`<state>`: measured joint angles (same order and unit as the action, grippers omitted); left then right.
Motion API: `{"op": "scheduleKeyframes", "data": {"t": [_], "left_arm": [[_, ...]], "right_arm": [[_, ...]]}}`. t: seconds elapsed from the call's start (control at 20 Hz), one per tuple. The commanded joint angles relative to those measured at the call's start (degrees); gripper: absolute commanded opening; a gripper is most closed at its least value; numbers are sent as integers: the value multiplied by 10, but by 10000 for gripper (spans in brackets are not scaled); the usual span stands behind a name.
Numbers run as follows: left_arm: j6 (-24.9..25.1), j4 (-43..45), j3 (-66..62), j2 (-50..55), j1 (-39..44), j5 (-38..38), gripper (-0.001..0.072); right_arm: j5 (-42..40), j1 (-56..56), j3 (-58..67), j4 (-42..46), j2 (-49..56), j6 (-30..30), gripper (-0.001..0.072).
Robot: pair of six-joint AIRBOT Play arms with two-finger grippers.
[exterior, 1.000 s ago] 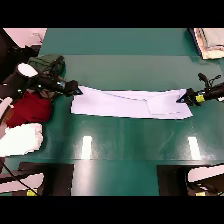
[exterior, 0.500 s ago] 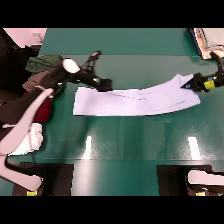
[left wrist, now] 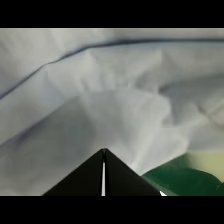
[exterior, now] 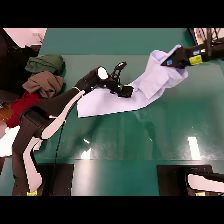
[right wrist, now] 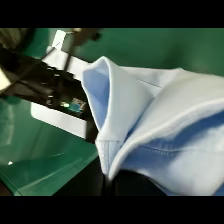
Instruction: Fold the shirts.
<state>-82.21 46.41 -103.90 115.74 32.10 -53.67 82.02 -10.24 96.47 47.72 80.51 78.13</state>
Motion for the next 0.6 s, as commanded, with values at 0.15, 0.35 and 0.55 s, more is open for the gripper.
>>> {"op": "scheduleKeyframes", "data": {"t": [0.15,0.35,0.55], "left_arm": [[-3,-1,-10,12,3,11,22],[-3,22,-25,5,-33,-65,21],[-3,109,-25,-58,-99,-128,22]], "right_arm": [[-46,-70,17,0,-1,5,13],[-56,-78,17,-2,8,5,13],[-69,-114,17,-2,33,3,13]]}}
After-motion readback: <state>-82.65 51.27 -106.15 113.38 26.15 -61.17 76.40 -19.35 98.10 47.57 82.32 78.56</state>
